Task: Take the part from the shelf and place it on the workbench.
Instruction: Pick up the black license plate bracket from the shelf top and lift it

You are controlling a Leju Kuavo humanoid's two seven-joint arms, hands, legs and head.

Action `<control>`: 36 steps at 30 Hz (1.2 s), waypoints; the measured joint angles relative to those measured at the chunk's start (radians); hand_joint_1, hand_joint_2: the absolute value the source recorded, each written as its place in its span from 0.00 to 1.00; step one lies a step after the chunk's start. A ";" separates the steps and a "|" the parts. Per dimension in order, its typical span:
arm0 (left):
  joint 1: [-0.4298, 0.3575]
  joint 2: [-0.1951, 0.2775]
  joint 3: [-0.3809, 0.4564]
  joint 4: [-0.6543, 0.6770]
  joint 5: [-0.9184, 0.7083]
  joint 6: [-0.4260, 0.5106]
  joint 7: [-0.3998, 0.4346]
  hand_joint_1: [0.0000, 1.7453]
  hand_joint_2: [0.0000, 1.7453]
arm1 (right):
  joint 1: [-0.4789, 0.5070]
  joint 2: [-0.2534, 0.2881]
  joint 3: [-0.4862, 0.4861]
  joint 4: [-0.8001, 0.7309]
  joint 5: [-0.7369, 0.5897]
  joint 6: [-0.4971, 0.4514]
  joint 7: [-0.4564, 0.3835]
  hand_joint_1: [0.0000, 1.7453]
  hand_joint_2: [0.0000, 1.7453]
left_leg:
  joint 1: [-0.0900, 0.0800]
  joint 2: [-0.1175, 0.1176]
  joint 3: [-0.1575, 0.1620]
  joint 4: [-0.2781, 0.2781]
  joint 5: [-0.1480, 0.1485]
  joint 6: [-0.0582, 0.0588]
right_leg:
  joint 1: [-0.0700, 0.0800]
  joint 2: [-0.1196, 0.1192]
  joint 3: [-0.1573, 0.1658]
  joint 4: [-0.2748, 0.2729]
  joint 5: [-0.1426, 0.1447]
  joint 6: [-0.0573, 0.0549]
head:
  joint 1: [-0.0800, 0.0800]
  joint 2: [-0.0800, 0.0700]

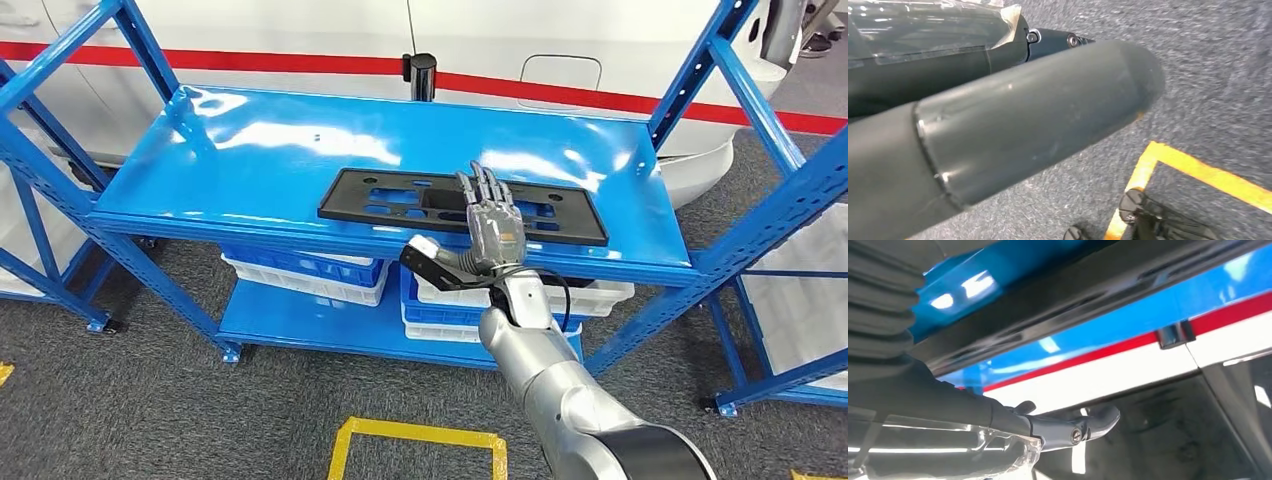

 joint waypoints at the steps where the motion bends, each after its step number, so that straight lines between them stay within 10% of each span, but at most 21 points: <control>1: -0.001 0.001 0.000 0.000 -0.001 0.001 0.002 0.00 0.00 | 0.003 -0.001 -0.002 0.002 -0.003 0.000 0.000 0.00 1.00 | -0.003 -0.003 0.006 0.000 -0.007 0.003 | 0.001 0.000 -0.050 0.056 -0.006 0.001 | 0.001 0.000; 3: 0.000 0.001 0.000 0.000 -0.004 0.002 0.006 0.00 0.00 | 0.006 -0.004 -0.004 0.008 -0.014 0.000 -0.001 0.00 1.00 | -0.009 -0.010 0.025 0.000 -0.023 0.005 | 0.006 0.000 -0.099 0.055 0.042 0.014 | 0.002 0.000; 5: 0.001 0.001 0.001 0.000 -0.006 0.003 0.006 0.00 0.00 | 0.005 -0.005 -0.005 0.014 -0.023 0.000 -0.004 0.00 1.00 | -0.016 -0.015 0.048 0.000 -0.041 0.004 | 0.012 0.000 -0.084 -0.076 0.147 0.023 | 0.003 0.000; 8: 0.000 0.002 0.001 0.001 -0.015 0.005 0.008 0.00 0.00 | 0.002 -0.006 -0.010 0.021 -0.029 0.000 -0.005 0.00 1.00 | -0.025 -0.020 0.059 0.008 -0.062 -0.001 | 0.017 -0.001 -0.054 -0.197 0.235 -0.002 | 0.004 0.000; 17: -0.002 0.009 -0.003 0.001 -0.064 0.020 0.025 0.00 0.00 | -0.004 -0.004 -0.016 0.022 -0.031 0.000 -0.002 0.00 1.00 | -0.020 -0.017 0.063 0.007 -0.072 -0.005 | 0.021 0.003 -0.050 -0.200 0.233 -0.025 | 0.003 0.000; 36: -0.001 0.010 -0.027 0.001 -0.137 0.061 0.036 0.00 0.00 | 0.008 -0.004 -0.032 -0.009 0.005 0.000 0.007 0.00 1.00 | -0.023 -0.017 0.066 0.007 -0.072 -0.006 | 0.018 0.003 -0.047 -0.200 0.233 -0.026 | 0.004 0.000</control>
